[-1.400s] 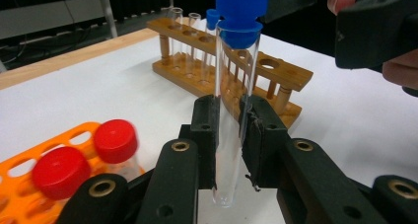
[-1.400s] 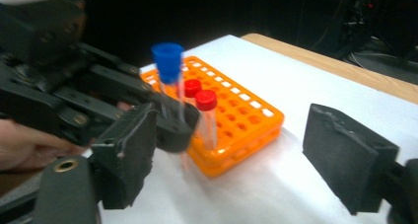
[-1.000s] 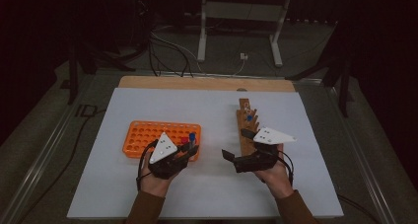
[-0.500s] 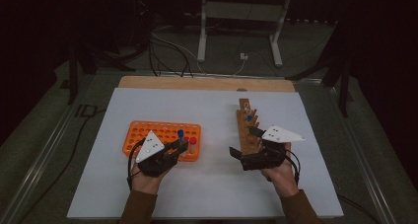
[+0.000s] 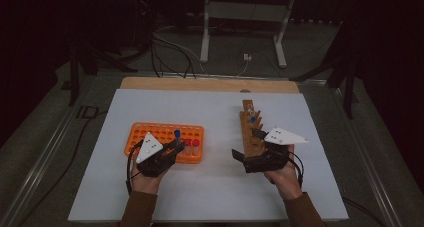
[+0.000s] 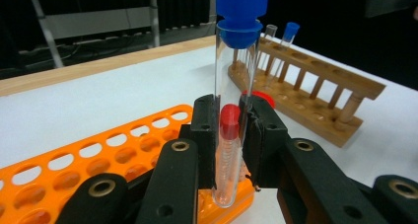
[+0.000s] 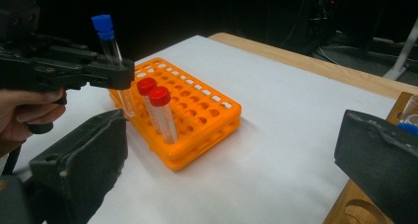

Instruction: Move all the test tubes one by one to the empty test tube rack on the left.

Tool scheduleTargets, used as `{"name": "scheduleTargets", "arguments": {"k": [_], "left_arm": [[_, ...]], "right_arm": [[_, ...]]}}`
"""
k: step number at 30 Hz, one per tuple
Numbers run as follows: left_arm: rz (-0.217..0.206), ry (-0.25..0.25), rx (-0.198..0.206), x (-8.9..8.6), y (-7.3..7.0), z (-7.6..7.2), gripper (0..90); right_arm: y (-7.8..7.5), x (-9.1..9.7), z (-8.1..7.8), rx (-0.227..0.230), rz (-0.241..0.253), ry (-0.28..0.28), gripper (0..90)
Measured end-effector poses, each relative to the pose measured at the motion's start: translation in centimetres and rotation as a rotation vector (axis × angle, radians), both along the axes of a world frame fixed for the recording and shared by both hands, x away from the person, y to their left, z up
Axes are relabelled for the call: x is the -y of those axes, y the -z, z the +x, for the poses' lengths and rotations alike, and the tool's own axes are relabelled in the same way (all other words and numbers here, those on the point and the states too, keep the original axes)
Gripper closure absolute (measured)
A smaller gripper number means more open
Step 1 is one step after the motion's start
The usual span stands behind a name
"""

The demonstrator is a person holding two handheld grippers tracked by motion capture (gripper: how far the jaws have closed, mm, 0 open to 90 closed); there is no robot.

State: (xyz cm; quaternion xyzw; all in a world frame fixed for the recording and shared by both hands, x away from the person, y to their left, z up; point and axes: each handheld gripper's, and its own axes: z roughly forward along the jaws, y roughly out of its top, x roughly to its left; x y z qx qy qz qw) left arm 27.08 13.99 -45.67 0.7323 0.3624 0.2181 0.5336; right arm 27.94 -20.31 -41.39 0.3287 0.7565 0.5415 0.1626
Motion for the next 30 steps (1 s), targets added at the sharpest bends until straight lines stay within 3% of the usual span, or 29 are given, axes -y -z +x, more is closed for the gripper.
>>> {"name": "scheduleTargets", "arguments": {"k": [14,25,30], "left_arm": [[0.010,-0.056,-0.026,-0.2,1.6,1.1,77.0],[0.001,-0.059,-0.052,0.1,2.6,1.7,76.9],[0.066,-0.054,-0.078,0.6,3.1,1.8,77.0]], "right_arm": [[0.0,0.0,0.0,-0.002,0.004,-0.008,0.0],[0.1,-0.2,0.0,-0.002,0.003,-0.016,0.0],[0.1,-0.2,0.0,-0.003,0.001,-0.019,0.0]]}}
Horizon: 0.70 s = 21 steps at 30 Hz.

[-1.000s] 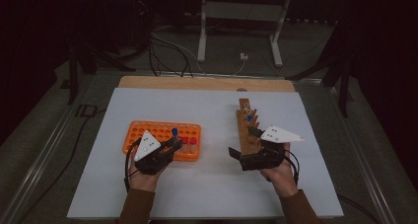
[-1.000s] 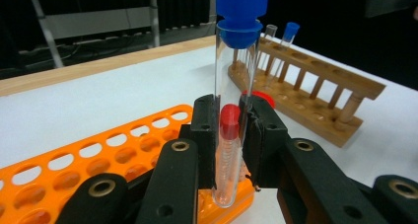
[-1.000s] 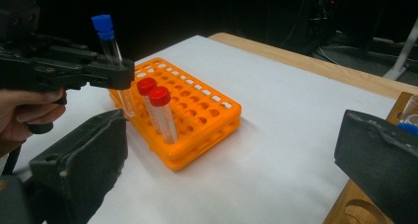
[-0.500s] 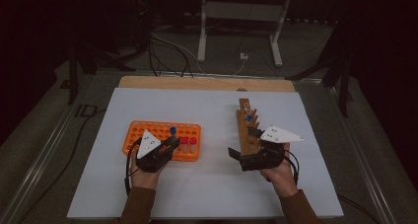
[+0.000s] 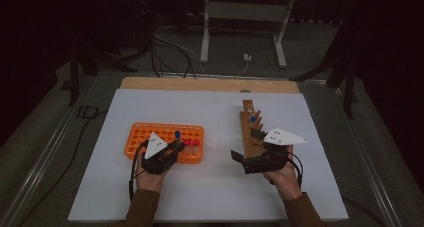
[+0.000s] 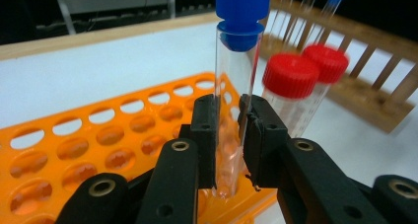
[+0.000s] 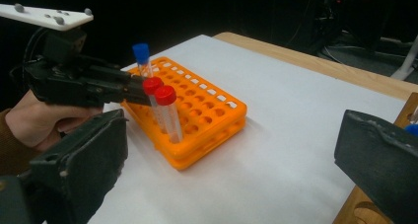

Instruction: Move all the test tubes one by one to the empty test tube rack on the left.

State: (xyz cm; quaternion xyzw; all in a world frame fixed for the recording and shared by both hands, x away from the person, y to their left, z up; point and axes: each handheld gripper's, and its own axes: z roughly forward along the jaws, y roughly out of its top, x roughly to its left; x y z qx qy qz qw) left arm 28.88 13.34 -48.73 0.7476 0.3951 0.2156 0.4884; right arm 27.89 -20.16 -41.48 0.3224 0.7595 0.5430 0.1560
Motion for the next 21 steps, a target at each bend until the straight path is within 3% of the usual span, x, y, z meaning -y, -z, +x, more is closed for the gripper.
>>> {"name": "scheduleTargets", "arguments": {"k": [9,21], "left_arm": [[0.069,-0.003,-0.049,0.33,0.57,0.10,77.3],[0.093,0.011,-0.065,0.28,0.74,0.02,77.3]], "right_arm": [[0.02,0.06,0.02,0.000,0.002,-0.003,0.0],[0.07,0.04,0.06,-0.002,0.002,-0.008,0.0]]}}
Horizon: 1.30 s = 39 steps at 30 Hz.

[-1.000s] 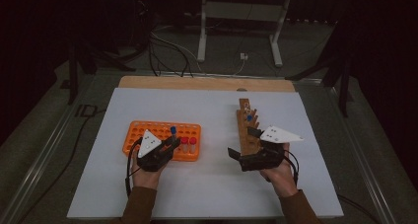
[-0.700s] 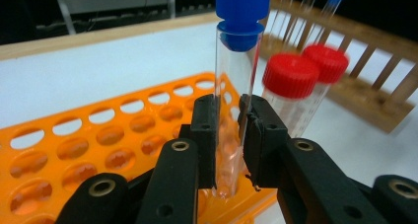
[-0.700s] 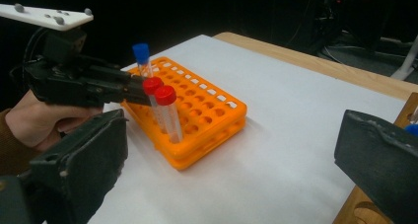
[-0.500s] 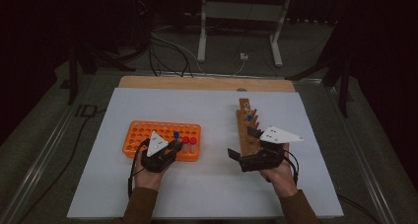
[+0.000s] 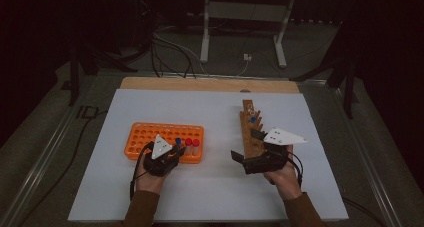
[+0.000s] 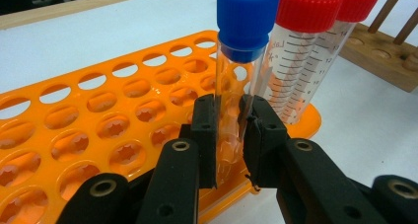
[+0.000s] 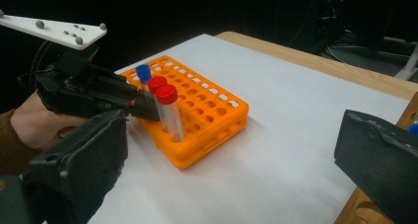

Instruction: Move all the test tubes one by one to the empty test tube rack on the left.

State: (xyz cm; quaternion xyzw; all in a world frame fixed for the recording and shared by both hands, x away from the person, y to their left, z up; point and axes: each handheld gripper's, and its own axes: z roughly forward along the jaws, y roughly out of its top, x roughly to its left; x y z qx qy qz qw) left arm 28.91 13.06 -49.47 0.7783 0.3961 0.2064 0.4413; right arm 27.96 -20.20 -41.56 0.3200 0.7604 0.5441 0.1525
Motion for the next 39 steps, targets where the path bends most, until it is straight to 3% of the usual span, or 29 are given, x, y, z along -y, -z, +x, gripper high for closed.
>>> {"name": "scheduleTargets", "arguments": {"k": [11,14,26,32,37,39], "left_arm": [[0.006,-0.003,-0.020,0.0,0.1,0.0,76.6],[0.003,-0.012,-0.031,-0.3,-0.1,0.0,67.2],[-0.114,0.044,0.042,-1.9,-2.1,-1.0,51.9],[-0.171,0.047,0.075,-2.0,-2.9,-1.4,29.4],[-0.252,0.043,0.052,-2.3,-3.2,-1.2,15.7],[-0.265,0.030,0.046,-2.4,-3.3,-1.2,9.9]], "right_arm": [[0.1,-0.1,0.0,-0.003,-0.004,-0.006,0.0],[0.1,-0.1,0.0,-0.004,-0.002,-0.006,0.0],[-0.1,0.3,0.1,0.000,0.006,-0.001,0.0],[0.1,0.5,0.3,-0.002,0.008,0.013,0.0],[0.2,0.6,0.5,0.002,-0.002,0.030,0.0],[0.3,0.7,0.7,0.008,-0.014,0.044,0.0]]}}
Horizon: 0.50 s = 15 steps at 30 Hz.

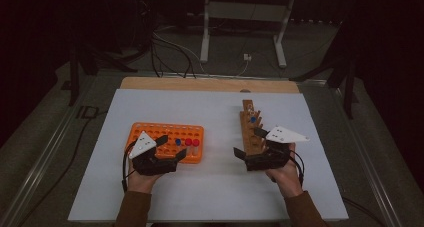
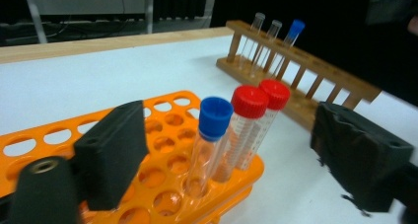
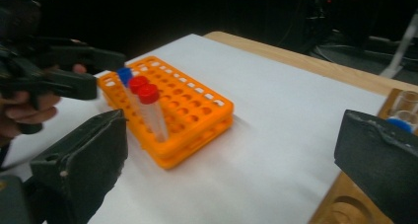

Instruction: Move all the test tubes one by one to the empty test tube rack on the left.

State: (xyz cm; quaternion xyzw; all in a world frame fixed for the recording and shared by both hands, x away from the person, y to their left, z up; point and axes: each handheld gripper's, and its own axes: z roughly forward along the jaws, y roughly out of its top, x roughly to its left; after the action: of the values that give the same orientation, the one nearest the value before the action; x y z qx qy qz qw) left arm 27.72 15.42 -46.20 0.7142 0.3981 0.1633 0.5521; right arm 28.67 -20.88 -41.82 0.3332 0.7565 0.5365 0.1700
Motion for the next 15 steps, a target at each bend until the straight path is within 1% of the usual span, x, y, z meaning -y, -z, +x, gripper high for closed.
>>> {"name": "scheduleTargets", "arguments": {"k": [4,5,7,10,11,13,15], "left_arm": [[-0.010,-0.027,-0.003,-0.1,-0.2,0.1,2.4],[-0.009,-0.036,-0.002,-0.2,-0.3,0.1,1.8],[-0.016,-0.050,0.001,-0.2,-0.4,0.0,1.4],[-0.022,-0.071,-0.004,-0.4,-0.5,0.1,1.5],[-0.018,-0.079,0.000,-0.5,-0.6,0.1,1.7],[-0.023,-0.071,0.011,-0.6,-0.7,0.0,4.9],[-0.030,-0.063,0.009,-0.5,-0.8,0.0,5.1]], "right_arm": [[0.1,0.2,0.7,0.020,-0.037,0.034,0.0],[0.2,0.3,1.0,0.023,-0.044,0.044,0.0],[0.5,0.5,1.5,0.028,-0.042,0.068,1.6],[1.1,0.6,2.4,0.013,-0.041,0.090,1.7],[1.3,0.6,2.7,0.006,-0.047,0.097,1.7],[1.6,0.7,3.4,-0.005,-0.052,0.113,1.7],[1.8,0.9,4.0,-0.010,-0.054,0.131,1.7]]}}
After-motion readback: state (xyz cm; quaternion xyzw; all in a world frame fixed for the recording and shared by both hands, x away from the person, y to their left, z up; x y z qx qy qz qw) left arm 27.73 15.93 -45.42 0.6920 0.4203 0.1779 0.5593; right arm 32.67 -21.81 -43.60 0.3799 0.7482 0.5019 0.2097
